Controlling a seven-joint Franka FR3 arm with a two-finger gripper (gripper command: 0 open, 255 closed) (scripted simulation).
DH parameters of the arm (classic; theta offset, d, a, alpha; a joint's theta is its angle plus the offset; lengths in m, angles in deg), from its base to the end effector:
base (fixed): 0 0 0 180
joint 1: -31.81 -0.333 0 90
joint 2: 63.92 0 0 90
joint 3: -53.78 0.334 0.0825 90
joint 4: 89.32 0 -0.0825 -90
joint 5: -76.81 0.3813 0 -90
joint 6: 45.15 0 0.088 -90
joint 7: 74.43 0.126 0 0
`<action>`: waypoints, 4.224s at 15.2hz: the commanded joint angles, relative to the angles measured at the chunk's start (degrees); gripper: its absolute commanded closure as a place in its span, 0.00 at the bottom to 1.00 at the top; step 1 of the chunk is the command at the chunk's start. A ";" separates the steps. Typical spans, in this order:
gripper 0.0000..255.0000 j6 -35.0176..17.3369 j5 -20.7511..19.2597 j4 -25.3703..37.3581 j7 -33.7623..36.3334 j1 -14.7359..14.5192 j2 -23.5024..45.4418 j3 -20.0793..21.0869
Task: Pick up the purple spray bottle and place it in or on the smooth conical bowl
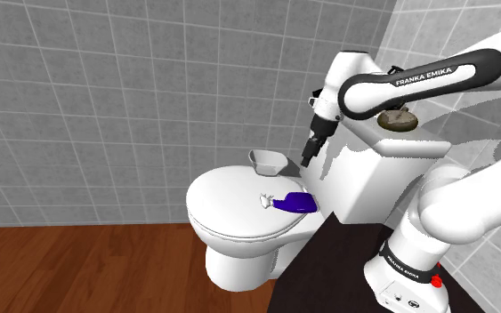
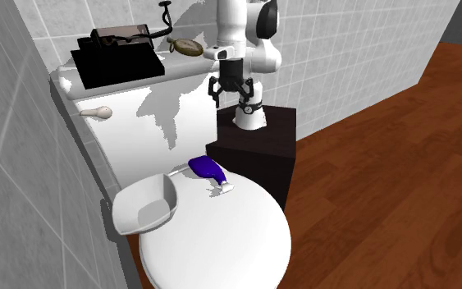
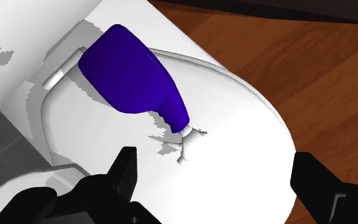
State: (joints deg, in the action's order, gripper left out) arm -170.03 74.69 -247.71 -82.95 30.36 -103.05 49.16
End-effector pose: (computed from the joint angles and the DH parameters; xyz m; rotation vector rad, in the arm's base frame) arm 0.3258 -0.0182 0.4123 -3.1210 -0.2010 -0.1539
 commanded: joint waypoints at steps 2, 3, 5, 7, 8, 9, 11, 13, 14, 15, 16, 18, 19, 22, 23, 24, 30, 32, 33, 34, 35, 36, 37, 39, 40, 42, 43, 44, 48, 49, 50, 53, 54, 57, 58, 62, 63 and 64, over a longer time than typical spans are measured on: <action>0.00 -8.72 -0.86 -2.86 -2.91 -0.37 4.59 -1.25; 0.00 -11.81 -1.07 -3.50 -3.84 -0.55 6.68 -1.65; 0.00 -18.08 -1.37 -4.42 -5.76 -1.02 11.35 -2.53; 0.00 -24.42 -1.40 -4.82 -7.83 -1.65 16.60 -3.48; 0.00 -27.58 -1.26 -4.82 -8.95 -2.08 19.41 -4.01; 0.00 -30.71 -0.94 -4.69 -10.19 -2.59 22.33 -4.57; 0.00 -36.81 0.50 -4.04 -13.20 -4.05 28.41 -5.88; 0.00 -42.56 4.28 -2.87 -17.87 -6.23 34.71 -7.31; 0.00 -45.21 7.97 -2.06 -21.54 -7.50 37.93 -7.77; 0.00 -47.63 13.50 -1.03 -26.61 -8.15 41.19 -7.20; 0.00 -49.79 20.21 0.29 -32.69 -7.25 44.44 -4.85; 0.00 -52.00 26.36 1.92 -38.65 -3.78 47.87 -0.13; 0.00 -52.76 27.79 2.40 -39.85 -2.34 49.06 1.61; 0.00 -55.08 30.84 3.86 -42.58 1.74 52.60 6.32; 0.00 -55.86 31.44 4.35 -43.21 2.99 53.78 7.68; 0.00 -56.64 31.90 4.83 -43.72 4.14 54.96 8.92; 0.00 -57.87 32.20 5.58 -44.22 5.82 56.81 10.63; 0.00 -57.87 32.20 5.58 -44.22 5.82 56.81 10.63; 0.00 -57.86 32.20 5.57 -44.21 5.80 56.79 10.61; 1.00 -57.86 32.20 5.57 -44.21 5.80 56.79 10.61; 1.00 -57.86 32.20 5.57 -44.21 5.80 56.79 10.61; 1.00 -57.86 32.20 5.57 -44.21 5.80 56.79 10.61; 1.00 -57.86 32.20 5.57 -44.21 5.80 56.79 10.61; 1.00 -57.86 32.20 5.57 -44.21 5.80 56.79 10.61; 1.00 -57.86 32.20 5.57 -44.21 5.80 56.79 10.62; 1.00 -57.85 32.20 5.57 -44.21 5.80 56.79 10.61; 1.00 -57.86 32.20 5.57 -44.21 5.80 56.79 10.61; 1.00 -56.96 31.96 5.28 -43.83 4.54 55.69 9.32; 1.00 -53.39 29.32 4.08 -41.08 -1.36 51.32 2.95; 1.00 -52.53 28.13 3.78 -40.02 -2.87 50.25 1.20; 1.00 -51.69 26.72 3.49 -38.82 -4.34 49.18 -0.56; 1.00 -49.21 21.40 2.67 -34.49 -8.10 45.98 -5.45; 1.00 -48.39 19.38 2.44 -32.90 -9.05 44.91 -6.83; 1.00 -45.84 13.25 1.92 -28.19 -10.65 41.71 -9.76; 1.00 -44.96 11.37 1.82 -26.77 -10.79 40.65 -10.31; 1.00 -41.22 5.54 1.68 -22.40 -10.17 36.56 -10.92; 1.00 -40.25 4.49 1.71 -21.62 -9.89 35.58 -10.86; 1.00 -39.28 3.57 1.75 -20.94 -9.62 34.62 -10.77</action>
State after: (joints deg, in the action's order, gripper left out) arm -210.27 79.29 -246.04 -104.68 20.53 -67.54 38.35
